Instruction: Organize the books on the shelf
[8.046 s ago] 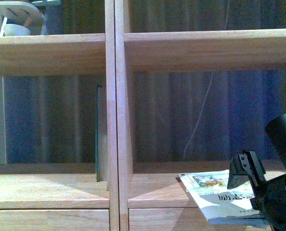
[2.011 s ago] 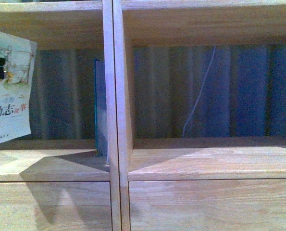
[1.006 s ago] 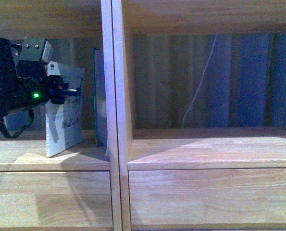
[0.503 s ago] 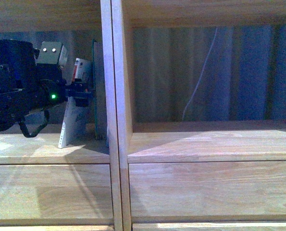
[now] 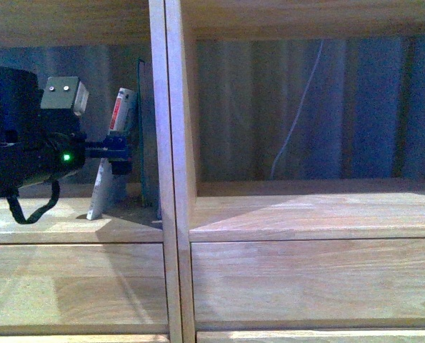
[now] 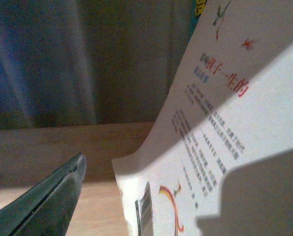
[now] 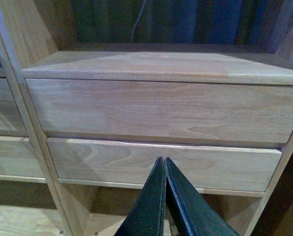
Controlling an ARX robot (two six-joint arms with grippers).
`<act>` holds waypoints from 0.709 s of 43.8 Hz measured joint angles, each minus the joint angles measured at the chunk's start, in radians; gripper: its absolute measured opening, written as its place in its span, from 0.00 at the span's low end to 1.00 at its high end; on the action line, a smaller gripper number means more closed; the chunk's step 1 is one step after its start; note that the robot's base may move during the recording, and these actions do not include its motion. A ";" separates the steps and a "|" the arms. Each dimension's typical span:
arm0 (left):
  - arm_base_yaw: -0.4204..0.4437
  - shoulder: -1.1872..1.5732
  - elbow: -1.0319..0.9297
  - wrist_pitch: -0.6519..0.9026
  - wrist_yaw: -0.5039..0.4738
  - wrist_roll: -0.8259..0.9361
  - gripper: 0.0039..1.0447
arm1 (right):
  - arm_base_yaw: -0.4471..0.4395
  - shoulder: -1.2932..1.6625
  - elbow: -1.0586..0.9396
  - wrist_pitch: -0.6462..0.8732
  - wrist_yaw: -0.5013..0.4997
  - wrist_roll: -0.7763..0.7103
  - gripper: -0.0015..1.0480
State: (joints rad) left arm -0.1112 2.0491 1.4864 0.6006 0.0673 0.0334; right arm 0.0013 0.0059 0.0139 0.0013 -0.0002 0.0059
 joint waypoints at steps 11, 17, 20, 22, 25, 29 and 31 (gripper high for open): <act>-0.007 -0.169 -0.189 0.001 -0.095 -0.046 0.93 | 0.000 0.000 0.000 0.000 0.000 0.000 0.03; -0.030 -0.367 -0.353 0.017 -0.219 -0.026 0.93 | 0.000 0.000 0.000 0.000 0.000 0.000 0.03; -0.043 -0.455 -0.417 0.013 -0.250 -0.021 0.93 | 0.000 0.000 0.000 0.000 0.000 0.000 0.03; -0.060 -0.531 -0.472 0.012 -0.297 -0.003 0.93 | 0.000 0.000 0.000 0.000 0.000 0.000 0.03; -0.081 -0.649 -0.553 -0.014 -0.348 0.006 0.93 | 0.000 0.000 0.000 0.000 0.000 0.000 0.03; -0.111 -0.808 -0.667 -0.049 -0.408 0.009 0.93 | 0.000 0.000 0.000 0.000 0.000 0.000 0.03; -0.124 -0.886 -0.721 -0.074 -0.428 0.002 0.93 | 0.000 0.000 0.000 0.000 0.000 0.000 0.03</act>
State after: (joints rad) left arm -0.2352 1.1633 0.7654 0.5270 -0.3603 0.0349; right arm 0.0013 0.0059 0.0139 0.0013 -0.0002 0.0059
